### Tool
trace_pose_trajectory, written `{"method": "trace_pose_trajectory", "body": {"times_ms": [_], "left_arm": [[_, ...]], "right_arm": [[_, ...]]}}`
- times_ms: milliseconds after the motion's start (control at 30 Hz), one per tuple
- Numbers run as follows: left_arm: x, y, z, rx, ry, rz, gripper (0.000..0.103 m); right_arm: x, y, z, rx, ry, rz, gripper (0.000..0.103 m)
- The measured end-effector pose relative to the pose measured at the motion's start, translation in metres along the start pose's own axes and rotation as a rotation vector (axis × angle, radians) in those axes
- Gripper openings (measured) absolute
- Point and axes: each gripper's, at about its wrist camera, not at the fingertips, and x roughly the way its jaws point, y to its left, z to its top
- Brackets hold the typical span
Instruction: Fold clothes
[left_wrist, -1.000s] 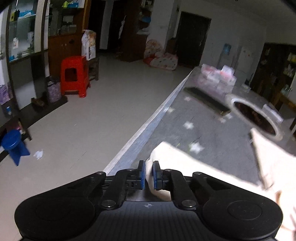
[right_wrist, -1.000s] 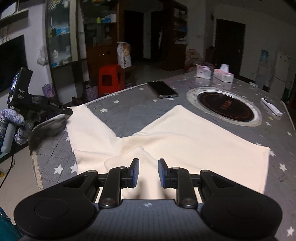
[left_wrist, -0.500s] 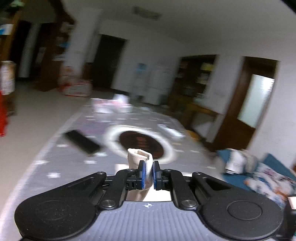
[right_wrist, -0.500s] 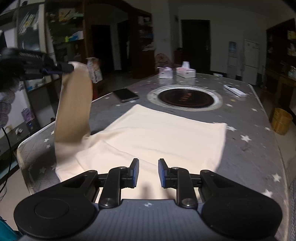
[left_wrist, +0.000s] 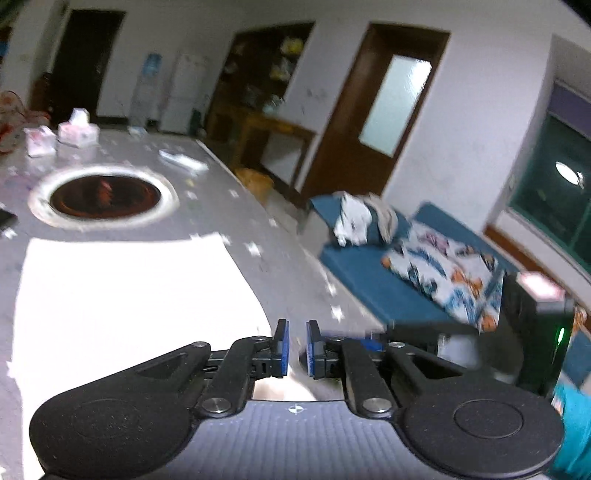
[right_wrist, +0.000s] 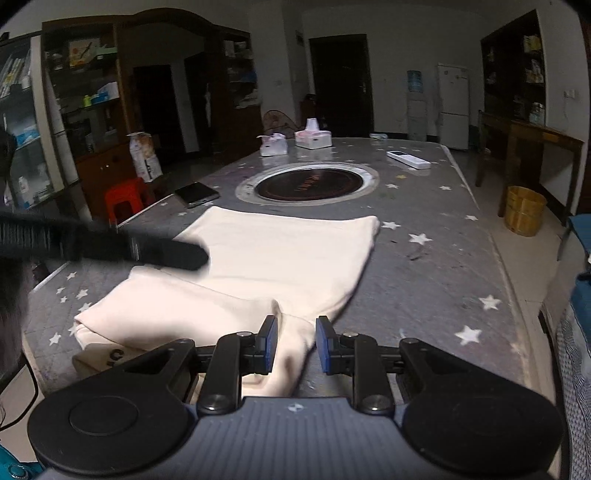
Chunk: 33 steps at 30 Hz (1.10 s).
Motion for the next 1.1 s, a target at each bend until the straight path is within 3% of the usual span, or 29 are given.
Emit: {"method": "trace_pose_trajectory", "body": {"times_ms": [167,367,567,867,933,1100], "left_arm": [[-0.006,0.012,-0.014,0.004,0.042,0.031,0.023],[-0.033,0.062,-0.021,-0.052,0.031,0.191,0.023],[-0.055,0.108,-0.035,-0.108,0.047,0.305,0.023],[-0.068,0.129,-0.049,-0.108,0.043,0.300,0.023],[-0.068,0.131,-0.049,-0.102,0.044,0.297,0.024],[-0.069,0.135,-0.049,-0.084,0.047,0.293,0.025]], "right_arm": [[-0.001,0.000,0.001,0.007,-0.001,-0.004,0.022],[0.016,0.011,0.002,-0.003,0.036,0.044,0.022],[0.037,0.018,-0.004,0.024,0.105,0.071,0.022],[0.038,0.027,-0.005,0.000,0.142,0.034,0.022],[0.038,0.030,-0.003,-0.011,0.150,0.030,0.010],[0.018,0.043,0.006,-0.017,0.109,0.054,0.007]]}}
